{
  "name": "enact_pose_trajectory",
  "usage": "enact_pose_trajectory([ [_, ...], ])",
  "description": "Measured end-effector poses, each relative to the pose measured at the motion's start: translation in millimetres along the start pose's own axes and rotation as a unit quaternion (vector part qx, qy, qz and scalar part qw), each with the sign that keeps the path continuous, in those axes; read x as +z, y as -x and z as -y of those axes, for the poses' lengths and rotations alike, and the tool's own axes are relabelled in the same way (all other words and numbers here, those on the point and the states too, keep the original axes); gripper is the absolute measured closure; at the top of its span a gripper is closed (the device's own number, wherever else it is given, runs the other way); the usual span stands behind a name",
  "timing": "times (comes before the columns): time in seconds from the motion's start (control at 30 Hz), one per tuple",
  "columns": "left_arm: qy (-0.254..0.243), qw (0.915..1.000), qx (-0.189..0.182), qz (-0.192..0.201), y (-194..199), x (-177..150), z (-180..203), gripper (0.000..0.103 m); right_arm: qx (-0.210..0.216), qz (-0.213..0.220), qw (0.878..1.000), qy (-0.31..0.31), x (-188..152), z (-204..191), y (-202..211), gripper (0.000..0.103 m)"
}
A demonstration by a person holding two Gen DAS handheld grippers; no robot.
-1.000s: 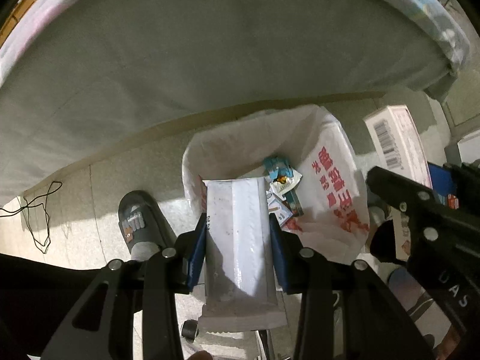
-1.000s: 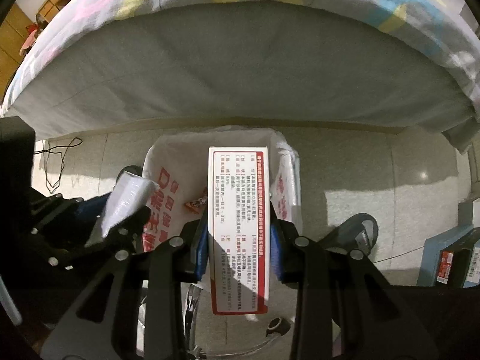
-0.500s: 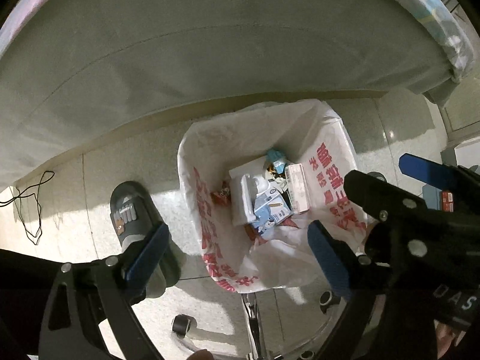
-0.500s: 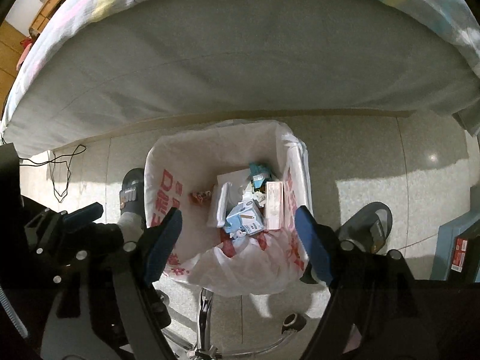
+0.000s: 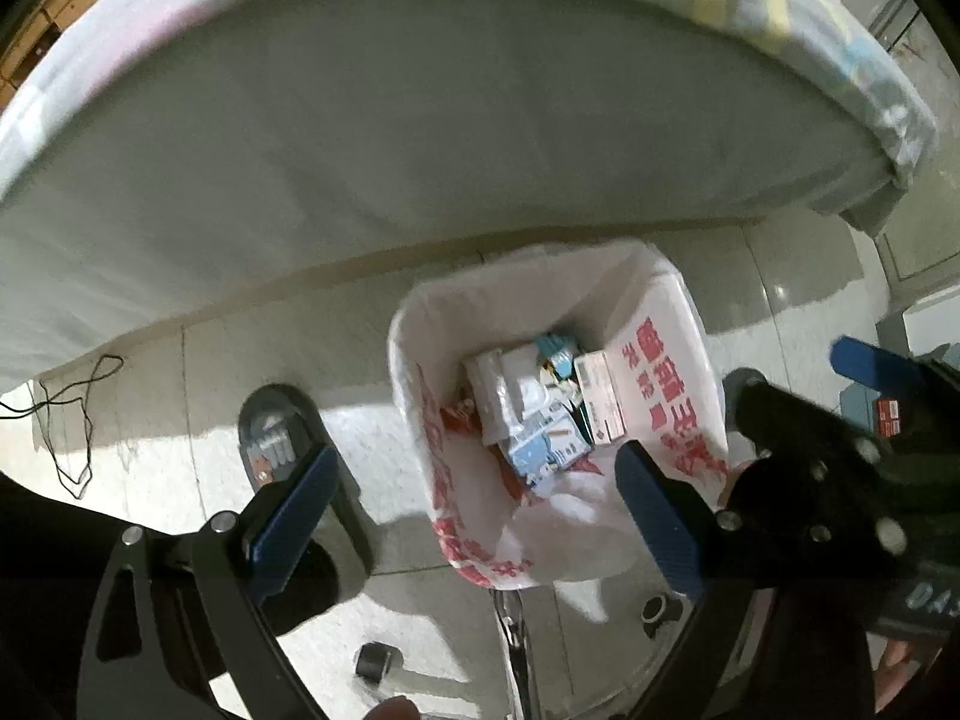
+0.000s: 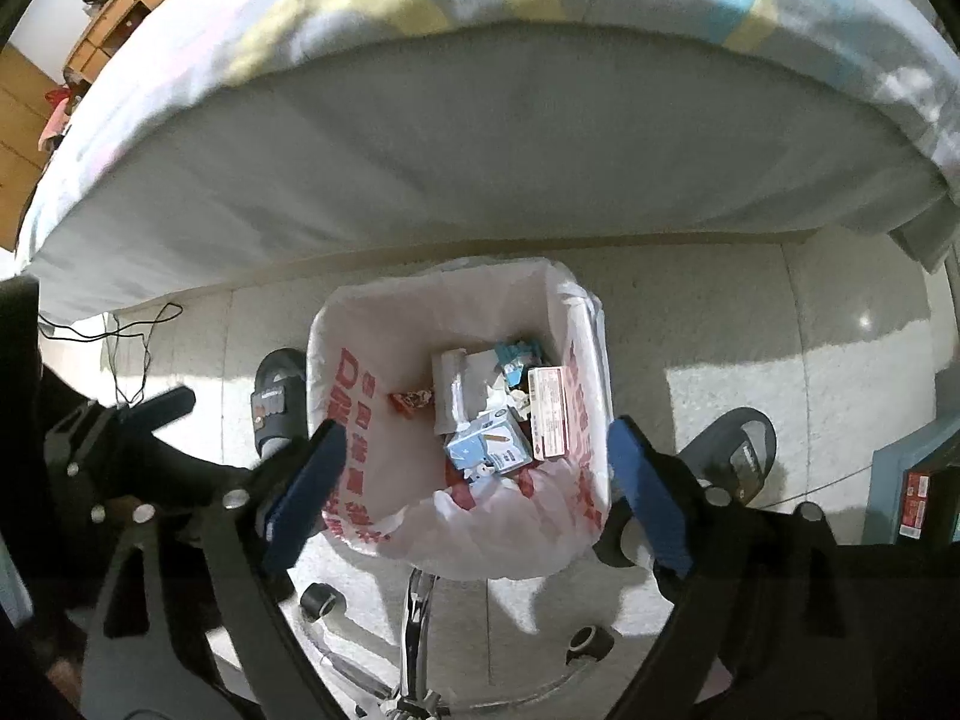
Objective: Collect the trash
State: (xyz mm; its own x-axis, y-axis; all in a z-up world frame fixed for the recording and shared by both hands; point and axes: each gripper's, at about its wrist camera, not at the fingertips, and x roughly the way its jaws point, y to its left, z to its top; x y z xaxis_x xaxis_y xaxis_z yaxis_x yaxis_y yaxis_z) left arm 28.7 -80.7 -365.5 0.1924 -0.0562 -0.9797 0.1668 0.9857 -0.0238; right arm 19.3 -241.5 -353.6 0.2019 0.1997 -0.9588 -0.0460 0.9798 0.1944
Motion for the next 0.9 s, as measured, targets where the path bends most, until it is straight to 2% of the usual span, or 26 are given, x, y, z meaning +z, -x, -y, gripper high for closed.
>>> enact_pose_trajectory([
  [0.1, 0.007, 0.9999, 0.008, 0.005, 11, 3, -5, 0.012, 0.003, 0.013, 1.0, -0.004, 0, -2, 15, 0.01],
  [0.17, 0.016, 0.9997, 0.0, 0.02, 24, 4, -7, 0.012, 0.004, 0.023, 1.0, -0.011, 1, -2, 29, 0.007],
  [0.37, 0.021, 0.9989, 0.011, 0.039, 52, 0, -10, 0.011, 0.017, 0.066, 0.998, -0.018, 2, -8, 75, 0.007],
  [0.57, 0.032, 0.9964, 0.02, 0.076, 90, 0, -16, 0.008, 0.026, 0.111, 0.993, -0.011, 4, -19, 125, 0.007],
  [0.77, 0.056, 0.9905, 0.028, 0.123, 138, 3, -27, 0.008, 0.03, 0.152, 0.988, 0.009, 3, -35, 172, 0.007],
  [0.9, 0.061, 0.9833, 0.039, 0.167, 178, 4, -31, 0.008, 0.033, 0.183, 0.982, 0.022, 3, -46, 206, 0.007],
])
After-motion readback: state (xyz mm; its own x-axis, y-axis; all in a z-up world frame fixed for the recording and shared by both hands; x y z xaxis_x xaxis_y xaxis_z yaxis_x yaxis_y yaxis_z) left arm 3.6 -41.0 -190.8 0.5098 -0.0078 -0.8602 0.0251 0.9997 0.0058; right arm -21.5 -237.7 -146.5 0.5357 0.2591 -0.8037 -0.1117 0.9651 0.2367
